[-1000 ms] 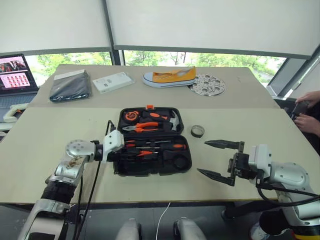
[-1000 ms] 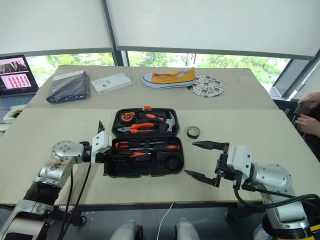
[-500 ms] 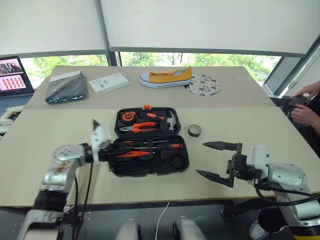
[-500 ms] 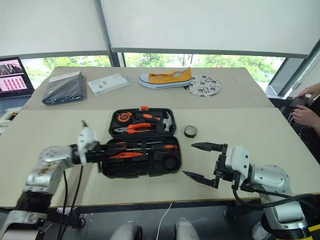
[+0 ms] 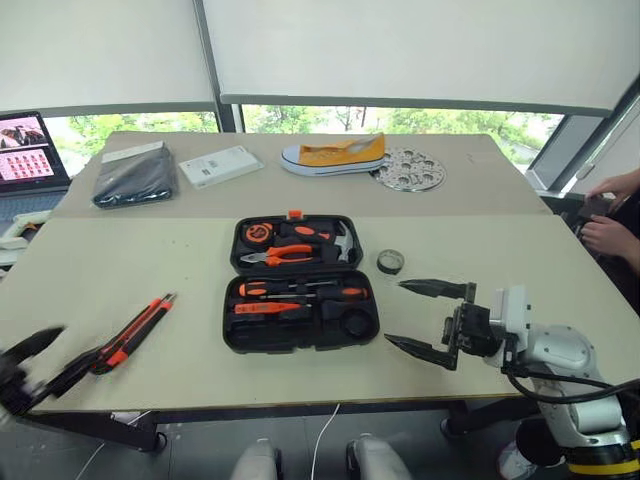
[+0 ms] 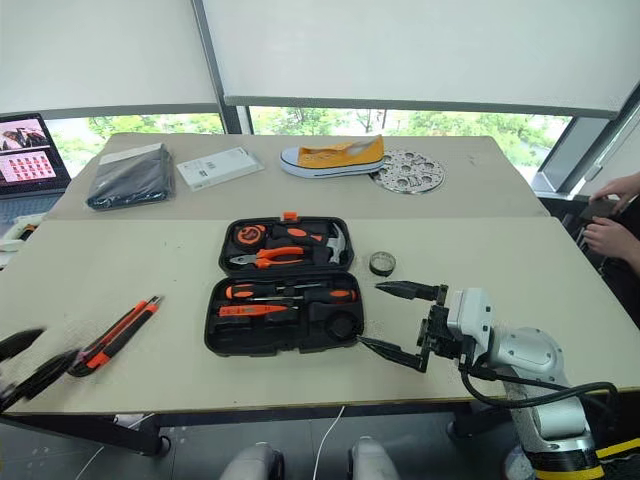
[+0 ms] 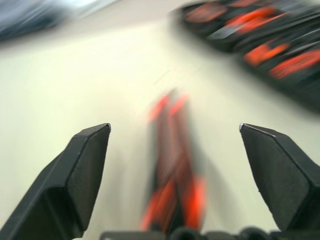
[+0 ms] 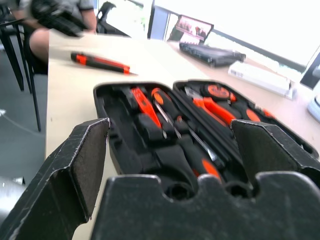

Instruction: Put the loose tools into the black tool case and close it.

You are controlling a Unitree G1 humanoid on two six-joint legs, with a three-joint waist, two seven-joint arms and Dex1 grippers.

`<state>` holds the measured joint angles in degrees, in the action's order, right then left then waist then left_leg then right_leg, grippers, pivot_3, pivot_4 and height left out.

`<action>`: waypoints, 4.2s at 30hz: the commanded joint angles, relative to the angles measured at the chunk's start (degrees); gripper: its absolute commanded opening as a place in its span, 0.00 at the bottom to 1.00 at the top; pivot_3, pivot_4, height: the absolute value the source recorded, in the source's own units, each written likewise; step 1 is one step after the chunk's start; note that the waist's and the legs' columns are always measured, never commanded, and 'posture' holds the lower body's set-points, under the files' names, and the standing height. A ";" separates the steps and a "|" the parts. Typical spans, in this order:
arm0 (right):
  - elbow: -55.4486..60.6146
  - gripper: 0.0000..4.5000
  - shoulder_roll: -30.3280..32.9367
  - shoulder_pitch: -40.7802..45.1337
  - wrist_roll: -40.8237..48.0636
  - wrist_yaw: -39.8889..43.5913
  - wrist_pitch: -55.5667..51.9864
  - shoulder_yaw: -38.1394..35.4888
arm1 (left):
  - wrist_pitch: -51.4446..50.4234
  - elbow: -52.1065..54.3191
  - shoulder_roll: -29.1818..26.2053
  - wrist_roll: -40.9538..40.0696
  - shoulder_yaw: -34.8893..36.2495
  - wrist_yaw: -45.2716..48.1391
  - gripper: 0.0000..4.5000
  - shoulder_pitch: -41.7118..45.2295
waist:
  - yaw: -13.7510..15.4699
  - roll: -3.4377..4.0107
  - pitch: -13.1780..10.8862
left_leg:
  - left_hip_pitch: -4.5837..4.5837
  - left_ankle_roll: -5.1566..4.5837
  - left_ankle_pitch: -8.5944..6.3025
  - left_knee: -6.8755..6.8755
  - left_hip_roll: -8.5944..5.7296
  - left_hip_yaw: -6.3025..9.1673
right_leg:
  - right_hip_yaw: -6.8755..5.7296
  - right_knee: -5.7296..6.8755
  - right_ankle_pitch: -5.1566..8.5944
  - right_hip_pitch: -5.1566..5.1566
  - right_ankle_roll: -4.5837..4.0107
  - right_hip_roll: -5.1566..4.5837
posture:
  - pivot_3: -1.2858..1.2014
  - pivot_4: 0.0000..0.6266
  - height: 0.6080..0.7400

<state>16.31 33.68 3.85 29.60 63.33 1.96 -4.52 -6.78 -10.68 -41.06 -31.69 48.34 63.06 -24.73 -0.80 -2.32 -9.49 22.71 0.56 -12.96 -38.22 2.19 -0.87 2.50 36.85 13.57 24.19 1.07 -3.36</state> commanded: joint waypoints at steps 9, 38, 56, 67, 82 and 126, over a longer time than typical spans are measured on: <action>2.64 1.00 -0.84 1.04 1.20 1.35 0.92 2.36 | -9.37 5.86 -4.32 -3.21 -0.66 -3.36 0.99 1.25 | 1.65 -0.24 0.13 | -0.10 0.43 -0.26 0.00 0.44 -0.30 | -0.28 -0.13 0.04 0.05 -0.07 -0.07 | 0.52 0.24 1.00; 5.01 1.00 4.72 -1.90 0.27 -1.58 0.23 -3.26 | -21.37 29.08 -10.85 -1.84 -40.87 4.85 0.37 37.06 | 1.03 -0.28 0.23 | 0.03 0.06 -0.02 0.37 0.42 -0.81 | -0.01 -0.12 -0.19 0.06 0.02 0.12 | 0.52 0.24 1.00; 8.08 1.00 4.93 -7.06 -1.52 -4.45 0.56 -4.29 | -11.59 18.62 -5.29 19.65 -65.24 7.17 0.37 50.51 | 0.15 -0.27 0.21 | 0.08 0.03 0.00 0.34 0.43 -0.80 | 0.08 -0.10 -0.09 0.07 0.24 0.28 | 0.52 0.24 1.00; 7.33 1.00 4.77 -6.50 -1.58 -4.79 0.28 -3.37 | -4.74 17.00 -1.17 19.38 -62.16 5.62 0.87 47.68 | 0.19 -0.25 0.23 | 0.02 0.03 0.00 0.32 0.40 -0.79 | 0.09 -0.09 -0.10 0.01 0.27 0.25 | 0.52 0.24 1.00; 6.33 1.00 3.81 -6.75 -1.61 -4.93 0.28 -2.38 | -4.38 15.67 4.62 12.60 -57.43 6.73 0.15 44.70 | 0.12 -0.25 0.23 | 0.02 0.03 0.00 0.24 0.39 -0.78 | 0.09 -0.05 -0.14 -0.01 0.31 0.24 | 0.52 0.24 1.00; 5.97 1.00 2.78 -8.53 -1.14 -5.32 -1.66 -1.38 | -6.96 11.83 7.32 18.67 -60.70 0.25 0.01 41.35 | 0.42 0.29 0.52 | -0.37 0.03 -0.01 0.32 0.35 -0.77 | 0.12 -0.21 -0.08 -0.46 0.36 0.21 | 0.52 0.24 1.00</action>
<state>21.26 36.45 -5.05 27.36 58.34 0.72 -5.23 -13.55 1.55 -33.13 -15.21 -9.98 62.12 17.54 -0.38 -2.04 -8.97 22.32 0.59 -12.97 -37.90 2.55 -1.64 2.62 36.65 13.50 23.72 1.44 -3.16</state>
